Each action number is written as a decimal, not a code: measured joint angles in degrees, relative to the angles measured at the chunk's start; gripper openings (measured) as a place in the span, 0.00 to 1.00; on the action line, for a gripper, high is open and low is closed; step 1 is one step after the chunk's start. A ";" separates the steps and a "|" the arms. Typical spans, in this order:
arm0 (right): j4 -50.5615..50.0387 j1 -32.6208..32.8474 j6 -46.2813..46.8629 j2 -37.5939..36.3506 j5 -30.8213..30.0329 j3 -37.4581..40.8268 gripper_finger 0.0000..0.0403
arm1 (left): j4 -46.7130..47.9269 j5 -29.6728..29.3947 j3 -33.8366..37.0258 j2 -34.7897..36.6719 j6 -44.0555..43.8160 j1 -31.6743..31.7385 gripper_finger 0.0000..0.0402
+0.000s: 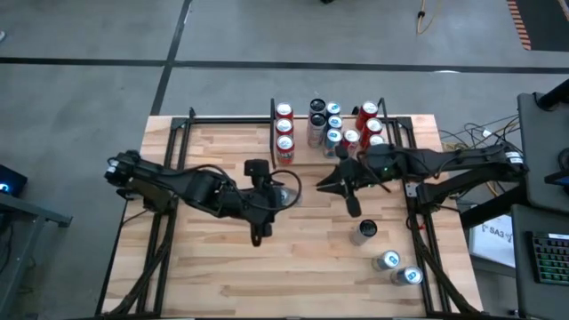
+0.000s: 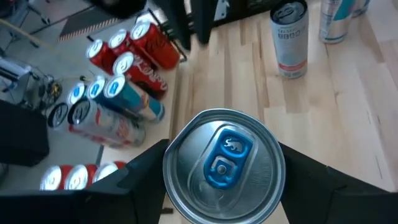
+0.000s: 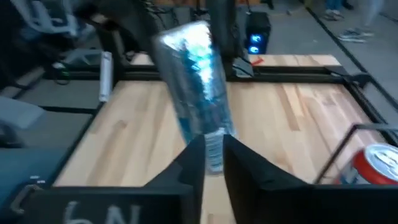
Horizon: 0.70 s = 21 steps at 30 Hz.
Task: Place canned beverage on shelf
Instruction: Put the blue soda can on the shelf
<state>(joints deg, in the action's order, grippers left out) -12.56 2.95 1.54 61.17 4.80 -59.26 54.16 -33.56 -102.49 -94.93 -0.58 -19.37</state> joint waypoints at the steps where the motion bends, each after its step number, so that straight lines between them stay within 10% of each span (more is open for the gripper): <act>1: 0.20 0.41 0.01 0.67 -1.22 0.24 0.16 | -0.06 0.02 -0.58 -0.42 0.74 0.13 0.57; 13: 0.17 2.42 -1.33 9.97 -4.19 -4.78 0.71 | -1.04 0.07 -0.97 -0.82 2.12 2.24 0.58; 21: -0.45 2.42 -5.79 14.71 -5.04 -9.35 0.88 | -2.81 0.26 -0.90 -0.82 4.39 2.64 0.58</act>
<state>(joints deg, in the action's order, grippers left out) -13.02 5.37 -4.25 75.88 -0.24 -68.61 51.36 -33.30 -103.39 -95.74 3.81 -16.73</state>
